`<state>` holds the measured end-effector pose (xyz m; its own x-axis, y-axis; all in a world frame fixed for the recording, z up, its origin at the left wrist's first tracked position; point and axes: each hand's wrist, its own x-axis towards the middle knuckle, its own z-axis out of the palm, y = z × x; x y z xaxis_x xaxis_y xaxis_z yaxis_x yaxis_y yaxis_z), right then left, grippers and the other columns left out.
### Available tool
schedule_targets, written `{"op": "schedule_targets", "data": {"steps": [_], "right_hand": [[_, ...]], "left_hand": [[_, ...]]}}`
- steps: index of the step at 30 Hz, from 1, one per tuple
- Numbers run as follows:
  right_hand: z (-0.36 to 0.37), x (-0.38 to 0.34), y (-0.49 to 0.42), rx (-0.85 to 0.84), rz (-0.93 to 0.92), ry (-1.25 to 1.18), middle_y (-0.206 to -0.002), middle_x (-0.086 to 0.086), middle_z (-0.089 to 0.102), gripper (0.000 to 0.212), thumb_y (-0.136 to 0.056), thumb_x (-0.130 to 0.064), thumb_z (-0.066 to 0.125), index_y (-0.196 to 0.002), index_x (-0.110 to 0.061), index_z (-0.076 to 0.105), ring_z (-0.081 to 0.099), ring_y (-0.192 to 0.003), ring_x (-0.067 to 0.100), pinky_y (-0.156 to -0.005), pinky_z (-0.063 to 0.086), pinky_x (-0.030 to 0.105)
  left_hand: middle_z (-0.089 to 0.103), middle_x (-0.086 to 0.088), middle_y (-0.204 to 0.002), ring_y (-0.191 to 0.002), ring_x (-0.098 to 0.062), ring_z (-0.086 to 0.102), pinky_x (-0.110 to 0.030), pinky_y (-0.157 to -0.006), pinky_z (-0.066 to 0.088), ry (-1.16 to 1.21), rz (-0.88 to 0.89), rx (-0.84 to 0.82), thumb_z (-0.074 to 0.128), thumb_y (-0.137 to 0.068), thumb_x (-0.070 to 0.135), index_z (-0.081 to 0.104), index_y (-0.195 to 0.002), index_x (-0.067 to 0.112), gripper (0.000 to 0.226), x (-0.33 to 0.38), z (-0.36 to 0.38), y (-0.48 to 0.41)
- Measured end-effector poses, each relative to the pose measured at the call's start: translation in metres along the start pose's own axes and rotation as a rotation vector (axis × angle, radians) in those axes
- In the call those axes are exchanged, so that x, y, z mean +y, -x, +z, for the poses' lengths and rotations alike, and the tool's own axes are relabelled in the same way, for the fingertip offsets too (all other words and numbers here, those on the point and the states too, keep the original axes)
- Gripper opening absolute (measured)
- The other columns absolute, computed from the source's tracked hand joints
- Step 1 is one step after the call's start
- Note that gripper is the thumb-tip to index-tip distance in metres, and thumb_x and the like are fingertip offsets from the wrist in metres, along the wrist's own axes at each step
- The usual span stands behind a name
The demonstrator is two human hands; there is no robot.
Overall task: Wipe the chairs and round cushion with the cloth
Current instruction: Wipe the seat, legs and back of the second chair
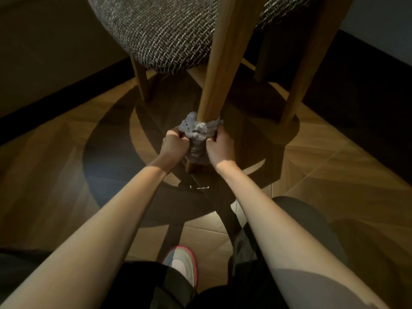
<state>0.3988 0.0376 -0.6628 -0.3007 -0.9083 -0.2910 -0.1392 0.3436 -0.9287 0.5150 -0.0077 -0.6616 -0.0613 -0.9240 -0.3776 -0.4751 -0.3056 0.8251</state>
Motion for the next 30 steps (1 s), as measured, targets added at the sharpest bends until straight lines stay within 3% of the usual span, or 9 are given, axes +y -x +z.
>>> {"op": "schedule_targets", "data": {"steps": [2, 3, 8, 10, 15, 19, 22, 25, 30], "right_hand": [[0.005, 0.012, -0.002, -0.065, 0.067, 0.021, -0.133, 0.006, 0.055, 0.040, -0.097, -0.013, 0.049, -0.136, -0.019, 0.047, 0.052, -0.124, 0.025, -0.095, 0.039, 0.028], [0.007, 0.017, -0.003, -0.095, 0.098, 0.036, -0.133, 0.006, 0.055, 0.040, -0.097, -0.017, 0.051, -0.137, -0.021, 0.046, 0.053, -0.124, 0.025, -0.097, 0.040, 0.030], [0.017, 0.046, -0.005, -0.223, 0.121, 0.113, -0.137, 0.003, 0.054, 0.050, -0.093, -0.040, 0.058, -0.138, -0.026, 0.042, 0.052, -0.124, 0.024, -0.100, 0.042, 0.034], [0.020, 0.057, -0.007, -0.216, 0.093, 0.161, -0.136, 0.005, 0.054, 0.045, -0.096, -0.037, 0.053, -0.138, -0.024, 0.044, 0.052, -0.124, 0.025, -0.106, 0.041, 0.039], [0.027, 0.078, -0.017, -0.220, 0.111, 0.206, -0.135, 0.007, 0.055, 0.037, -0.102, -0.023, 0.043, -0.138, -0.019, 0.047, 0.051, -0.125, 0.026, -0.102, 0.040, 0.033], [0.034, 0.088, -0.025, -0.246, 0.163, 0.197, -0.137, 0.009, 0.053, 0.038, -0.102, -0.022, 0.042, -0.140, -0.019, 0.044, 0.051, -0.124, 0.028, -0.100, 0.042, 0.034], [0.036, 0.088, -0.027, -0.247, 0.196, 0.184, -0.134, 0.009, 0.054, 0.038, -0.101, -0.020, 0.043, -0.139, -0.019, 0.046, 0.055, -0.117, 0.026, -0.084, 0.040, 0.026], [0.026, 0.078, -0.020, -0.172, 0.078, 0.231, -0.130, 0.008, 0.059, 0.031, -0.099, -0.015, 0.048, -0.129, -0.015, 0.056, 0.055, -0.119, 0.024, -0.093, 0.039, 0.027], [0.000, 0.036, -0.004, 0.021, -0.160, 0.279, -0.105, 0.005, 0.071, 0.017, -0.090, -0.012, 0.062, -0.105, -0.013, 0.070, 0.066, -0.100, 0.019, -0.088, 0.049, 0.029]], "left_hand": [[0.060, 0.006, -0.100, -0.082, -0.003, 0.059, -0.010, -0.058, 0.048, -0.006, -0.042, 0.001, 0.046, -0.097, 0.007, 0.047, -0.134, 0.015, 0.038, -0.019, 0.006, -0.010], [0.061, 0.003, -0.103, -0.081, -0.003, 0.057, -0.010, -0.058, 0.047, -0.024, -0.051, 0.003, 0.046, -0.096, 0.006, 0.048, -0.133, 0.014, 0.037, -0.027, 0.008, -0.015], [0.059, -0.019, -0.123, -0.108, -0.025, 0.057, -0.029, -0.085, 0.044, -0.240, -0.027, -0.034, 0.046, -0.096, 0.006, 0.052, -0.128, 0.004, 0.033, -0.057, 0.016, -0.032], [0.055, -0.021, -0.129, -0.120, -0.033, 0.051, -0.029, -0.092, 0.039, -0.299, -0.022, -0.041, 0.044, -0.096, 0.006, 0.048, -0.133, 0.002, 0.037, -0.066, 0.018, -0.037], [0.045, -0.019, -0.140, -0.130, -0.030, 0.042, -0.029, -0.102, 0.033, -0.358, -0.053, -0.190, 0.045, -0.095, 0.000, 0.036, -0.143, 0.006, 0.049, -0.090, 0.017, -0.046], [0.037, -0.017, -0.146, -0.133, -0.029, 0.038, -0.023, -0.095, 0.036, -0.299, -0.078, -0.292, 0.053, -0.084, -0.013, 0.018, -0.150, 0.008, 0.078, -0.096, 0.020, -0.040], [0.044, -0.019, -0.141, -0.129, -0.030, 0.045, -0.017, -0.089, 0.040, -0.166, -0.040, -0.214, 0.060, -0.080, -0.015, 0.026, -0.146, 0.002, 0.076, -0.093, 0.026, -0.030], [0.049, -0.016, -0.137, -0.126, -0.026, 0.049, -0.028, -0.102, 0.042, -0.110, 0.028, -0.115, 0.067, -0.080, -0.009, 0.035, -0.143, 0.004, 0.072, -0.082, 0.020, -0.022], [0.059, 0.007, -0.115, -0.110, -0.009, 0.058, -0.018, -0.083, 0.048, -0.148, 0.174, -0.025, 0.078, -0.077, 0.012, 0.046, -0.136, 0.015, 0.068, -0.046, 0.002, -0.002]]}}
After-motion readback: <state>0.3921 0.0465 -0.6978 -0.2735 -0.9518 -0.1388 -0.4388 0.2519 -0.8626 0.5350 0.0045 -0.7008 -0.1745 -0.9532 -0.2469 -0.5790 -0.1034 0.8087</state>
